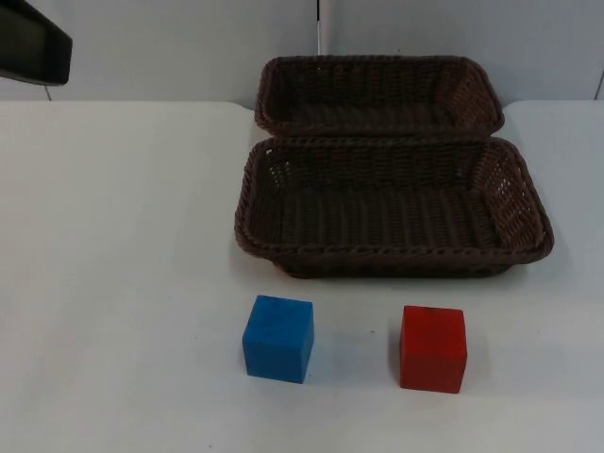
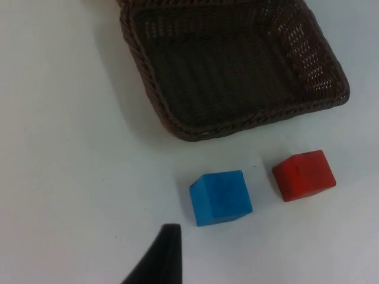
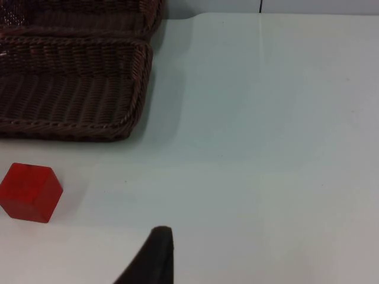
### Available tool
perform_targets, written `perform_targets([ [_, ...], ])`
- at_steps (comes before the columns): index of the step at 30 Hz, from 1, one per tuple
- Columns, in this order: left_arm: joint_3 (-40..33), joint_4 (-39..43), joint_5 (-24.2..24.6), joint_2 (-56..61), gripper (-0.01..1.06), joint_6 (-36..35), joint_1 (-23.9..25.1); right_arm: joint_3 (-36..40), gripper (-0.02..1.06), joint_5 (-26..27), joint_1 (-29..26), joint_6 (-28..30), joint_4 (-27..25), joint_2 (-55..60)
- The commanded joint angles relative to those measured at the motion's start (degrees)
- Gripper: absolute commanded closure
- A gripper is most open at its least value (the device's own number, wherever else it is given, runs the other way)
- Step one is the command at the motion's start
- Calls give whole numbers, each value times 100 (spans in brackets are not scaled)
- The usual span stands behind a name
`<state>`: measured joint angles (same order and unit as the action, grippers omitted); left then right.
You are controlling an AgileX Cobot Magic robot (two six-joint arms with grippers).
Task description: Pick up one cube with the left hand and place it into the upper basket. Pick up one cube with the right hand and place it into the lower basket.
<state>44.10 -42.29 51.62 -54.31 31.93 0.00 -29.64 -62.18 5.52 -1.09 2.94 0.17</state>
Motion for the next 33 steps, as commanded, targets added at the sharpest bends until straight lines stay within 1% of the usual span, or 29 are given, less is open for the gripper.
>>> perform_targets([
  [1, 36, -58, 137, -117, 0, 32, 0, 12, -1, 35, -32, 53, -11, -17],
  [6, 36, -14, 177, -301, 0, 32, 0, 12, -1, 35, -32, 53, -11, -17],
  [9, 36, 122, 330, -561, 0, 32, 0, 12, -1, 35, -32, 53, -22, -17],
  [12, 36, 122, 356, -704, 0, 32, 6, 12, -1, 35, -32, 53, -22, -17],
  [14, 36, 136, 301, -909, 0, 32, -73, 12, -1, 35, -32, 53, -22, -17],
  [16, 36, 248, 105, -1060, 0, 32, -254, 12, -1, 35, -32, 53, -22, -17],
  [17, 36, 248, 105, -1060, 0, 32, -254, 12, -1, 35, -32, 53, -22, -17],
  [21, 97, 518, -298, -1419, 0, -7, -893, 12, -1, 35, -32, 53, -22, -17],
  [22, 97, 518, -298, -1419, 0, -7, -893, 12, -1, 35, -32, 53, -22, -17],
  [26, 339, 1064, -530, -1837, 0, -537, -1483, 12, -1, 35, -32, 53, -22, -17],
  [27, 339, 1064, -530, -1837, 0, -537, -1483, 12, -1, 35, -32, 53, -22, -17],
  [29, 525, 1583, -663, -2112, 0, -1110, -1832, 12, -1, 35, -32, 53, -22, -17],
  [31, 632, 1948, -776, -2343, 0, -1449, -2123, 12, -1, 35, -32, 53, -22, -17],
  [32, 632, 1948, -776, -2343, 0, -1449, -2123, 12, -1, 35, -32, 53, -22, -17],
  [33, 660, 2097, -820, -2457, 0, -1609, -2259, 12, -1, 35, -32, 53, -22, -17],
])
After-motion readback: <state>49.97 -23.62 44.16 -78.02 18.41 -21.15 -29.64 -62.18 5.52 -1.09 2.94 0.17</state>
